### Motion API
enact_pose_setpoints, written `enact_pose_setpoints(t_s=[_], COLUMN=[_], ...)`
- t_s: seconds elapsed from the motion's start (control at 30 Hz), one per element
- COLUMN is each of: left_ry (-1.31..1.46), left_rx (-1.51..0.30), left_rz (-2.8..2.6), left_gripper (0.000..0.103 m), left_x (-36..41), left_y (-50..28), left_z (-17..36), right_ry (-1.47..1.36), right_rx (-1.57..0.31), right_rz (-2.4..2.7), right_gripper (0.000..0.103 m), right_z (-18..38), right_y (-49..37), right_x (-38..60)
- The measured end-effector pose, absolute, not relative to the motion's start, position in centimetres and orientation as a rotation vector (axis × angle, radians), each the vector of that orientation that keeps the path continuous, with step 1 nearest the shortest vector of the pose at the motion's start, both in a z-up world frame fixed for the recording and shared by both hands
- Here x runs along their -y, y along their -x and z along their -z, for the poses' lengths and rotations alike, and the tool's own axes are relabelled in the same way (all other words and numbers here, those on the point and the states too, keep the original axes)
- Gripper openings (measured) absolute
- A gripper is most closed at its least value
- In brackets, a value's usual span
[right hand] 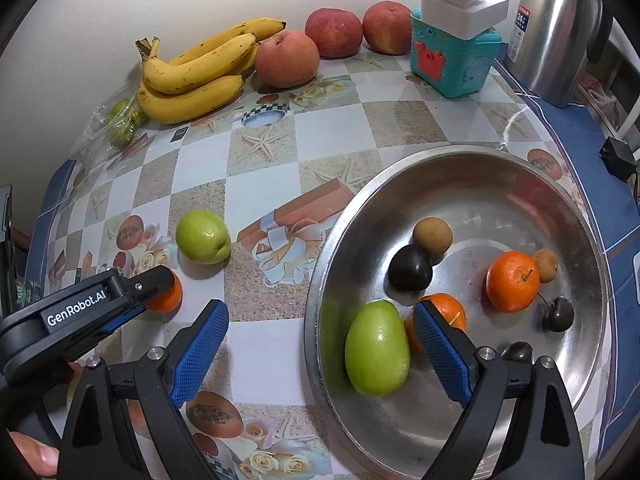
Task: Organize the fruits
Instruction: 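Grasp the orange with the left tool while the right tool grasps the green pear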
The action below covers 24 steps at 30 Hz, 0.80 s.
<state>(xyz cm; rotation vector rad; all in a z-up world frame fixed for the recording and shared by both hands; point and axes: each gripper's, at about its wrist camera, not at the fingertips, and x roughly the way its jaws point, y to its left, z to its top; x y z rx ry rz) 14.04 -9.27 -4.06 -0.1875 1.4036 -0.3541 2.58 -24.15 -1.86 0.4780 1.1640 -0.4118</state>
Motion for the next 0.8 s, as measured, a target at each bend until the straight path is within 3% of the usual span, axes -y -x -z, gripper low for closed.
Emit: enact_pose_setpoints(t_s=[0.8], left_ry=[0.328], left_rx=[-1.258], left_rz=[0.278], left_gripper=[0.036], left_x=[3.2], left_y=[-17.1], left_z=[1.3], right_ry=[-0.548], right_rx=[-1.061], right_rz=[0.298], right_gripper=[0.093], right_z=[1.0], right_y=[-7.4], right_x=[22.0])
